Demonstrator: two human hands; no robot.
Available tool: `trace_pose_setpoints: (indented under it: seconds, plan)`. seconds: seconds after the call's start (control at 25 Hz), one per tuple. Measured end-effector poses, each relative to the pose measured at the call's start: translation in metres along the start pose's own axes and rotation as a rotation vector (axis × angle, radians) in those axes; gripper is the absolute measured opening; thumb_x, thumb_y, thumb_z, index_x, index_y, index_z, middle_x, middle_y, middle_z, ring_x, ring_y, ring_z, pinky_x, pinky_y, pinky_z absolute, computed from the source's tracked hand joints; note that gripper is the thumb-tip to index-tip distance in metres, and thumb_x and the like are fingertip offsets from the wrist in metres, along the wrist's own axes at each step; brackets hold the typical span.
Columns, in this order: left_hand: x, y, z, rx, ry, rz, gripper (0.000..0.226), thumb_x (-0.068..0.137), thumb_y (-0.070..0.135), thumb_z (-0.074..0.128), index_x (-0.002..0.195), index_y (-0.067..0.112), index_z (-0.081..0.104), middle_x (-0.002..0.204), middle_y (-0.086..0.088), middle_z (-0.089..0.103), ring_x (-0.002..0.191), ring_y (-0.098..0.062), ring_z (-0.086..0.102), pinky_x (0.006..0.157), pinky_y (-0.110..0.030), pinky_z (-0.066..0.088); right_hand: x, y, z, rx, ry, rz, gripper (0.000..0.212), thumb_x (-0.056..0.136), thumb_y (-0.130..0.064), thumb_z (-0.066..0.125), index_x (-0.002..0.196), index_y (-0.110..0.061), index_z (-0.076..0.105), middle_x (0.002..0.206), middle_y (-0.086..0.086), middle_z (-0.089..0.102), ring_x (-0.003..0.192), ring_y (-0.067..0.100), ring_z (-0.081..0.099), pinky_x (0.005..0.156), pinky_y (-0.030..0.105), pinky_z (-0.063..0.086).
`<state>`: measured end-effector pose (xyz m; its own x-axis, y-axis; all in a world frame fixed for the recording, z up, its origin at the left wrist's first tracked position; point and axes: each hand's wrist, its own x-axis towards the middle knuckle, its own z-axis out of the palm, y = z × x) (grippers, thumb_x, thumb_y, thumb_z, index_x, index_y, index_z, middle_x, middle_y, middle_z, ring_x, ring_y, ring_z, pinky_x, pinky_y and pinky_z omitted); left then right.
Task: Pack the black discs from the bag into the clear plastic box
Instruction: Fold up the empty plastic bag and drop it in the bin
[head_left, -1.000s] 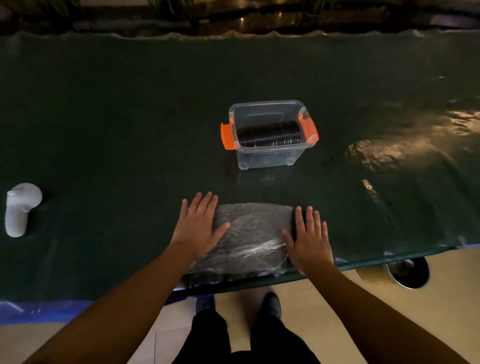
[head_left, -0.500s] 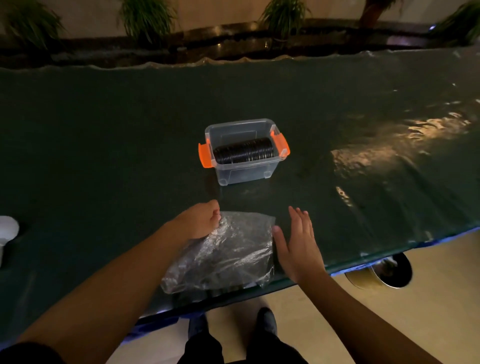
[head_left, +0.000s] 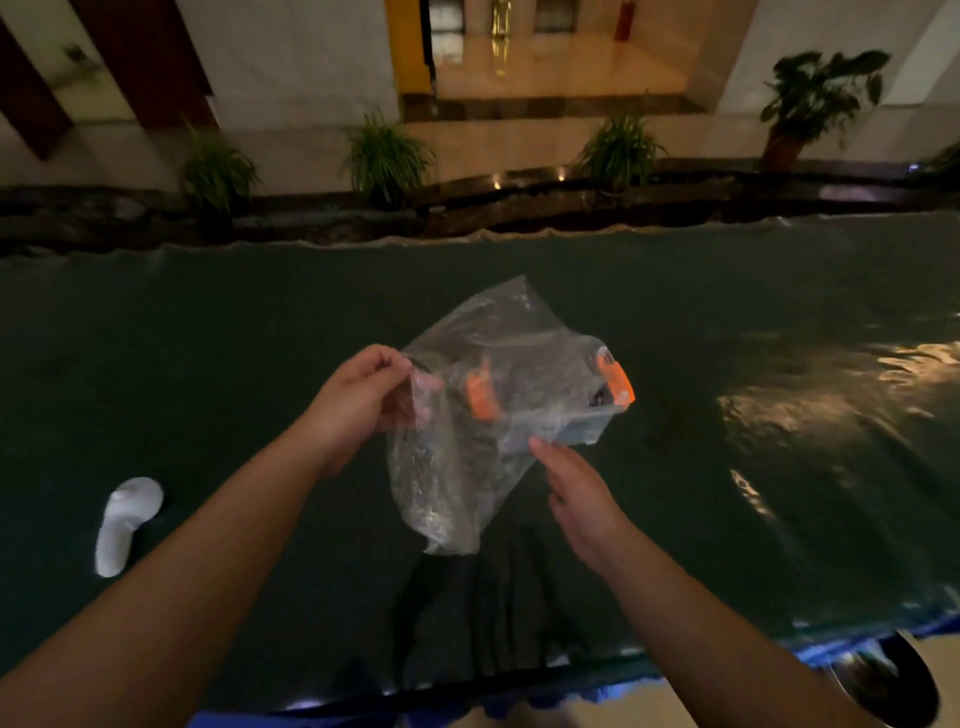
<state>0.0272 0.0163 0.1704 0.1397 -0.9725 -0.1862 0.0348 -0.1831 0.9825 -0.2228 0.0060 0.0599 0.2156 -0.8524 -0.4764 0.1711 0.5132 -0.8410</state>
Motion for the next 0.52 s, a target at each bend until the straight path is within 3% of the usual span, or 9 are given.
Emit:
trace_pose_setpoints:
  seconds: [0.04, 0.16, 0.28, 0.36, 0.44, 0.52]
  plan:
    - [-0.004, 0.008, -0.009, -0.063, 0.041, -0.01, 0.017, 0.104, 0.014, 0.048, 0.09, 0.013, 0.058, 0.099, -0.014, 0.074, 0.078, -0.024, 0.067, 0.068, -0.039, 0.061, 0.005, -0.016, 0.014, -0.017, -0.075, -0.024, 0.037, 0.094, -0.03, 0.068, 0.128, -0.014, 0.065, 0.125, -0.006, 0.072, 0.121, 0.013, 0.062, 0.085, 0.021, 0.048]
    - [-0.017, 0.026, -0.04, -0.2, 0.191, 0.008, 0.011, 0.103, 0.013, 0.05, 0.101, 0.009, 0.059, 0.107, -0.013, 0.076, 0.08, -0.025, 0.073, 0.062, -0.039, 0.061, 0.005, -0.054, 0.048, -0.04, -0.178, -0.002, 0.024, 0.101, -0.012, 0.06, 0.123, -0.004, 0.065, 0.109, 0.009, 0.077, 0.105, 0.023, 0.071, 0.094, 0.039, 0.055]
    - [-0.034, 0.032, -0.072, -0.143, 0.327, 0.077, 0.019, 0.099, 0.009, 0.058, 0.11, 0.023, 0.053, 0.092, -0.009, 0.078, 0.071, -0.02, 0.074, 0.057, -0.034, 0.059, -0.003, -0.078, 0.069, -0.093, -0.207, -0.087, 0.022, 0.1, -0.007, 0.061, 0.121, -0.002, 0.061, 0.095, 0.014, 0.076, 0.082, 0.025, 0.074, 0.077, 0.038, 0.061]
    - [-0.046, 0.035, -0.089, -0.032, 0.335, 0.144, 0.024, 0.097, 0.007, 0.059, 0.099, 0.029, 0.052, 0.086, -0.009, 0.077, 0.072, -0.021, 0.071, 0.059, -0.034, 0.058, -0.011, -0.092, 0.076, -0.113, -0.17, -0.18, 0.02, 0.098, -0.003, 0.063, 0.115, -0.004, 0.053, 0.099, 0.021, 0.076, 0.075, 0.029, 0.073, 0.07, 0.039, 0.062]
    - [-0.059, 0.04, -0.102, 0.096, 0.28, 0.182, 0.018, 0.098, 0.008, 0.059, 0.089, 0.024, 0.061, 0.092, -0.01, 0.075, 0.075, -0.019, 0.07, 0.061, -0.028, 0.057, -0.018, -0.107, 0.083, -0.141, -0.202, -0.264, 0.013, 0.097, 0.0, 0.062, 0.098, -0.009, 0.052, 0.103, 0.026, 0.074, 0.074, 0.031, 0.07, 0.069, 0.042, 0.061]
    - [-0.07, 0.047, -0.11, 0.186, 0.221, 0.181, 0.02, 0.095, 0.011, 0.064, 0.103, 0.028, 0.072, 0.101, -0.003, 0.077, 0.086, -0.014, 0.074, 0.068, -0.024, 0.058, -0.026, -0.122, 0.088, -0.257, -0.272, -0.332, 0.01, 0.097, 0.0, 0.062, 0.097, -0.01, 0.064, 0.106, 0.022, 0.075, 0.078, 0.03, 0.072, 0.072, 0.04, 0.061]
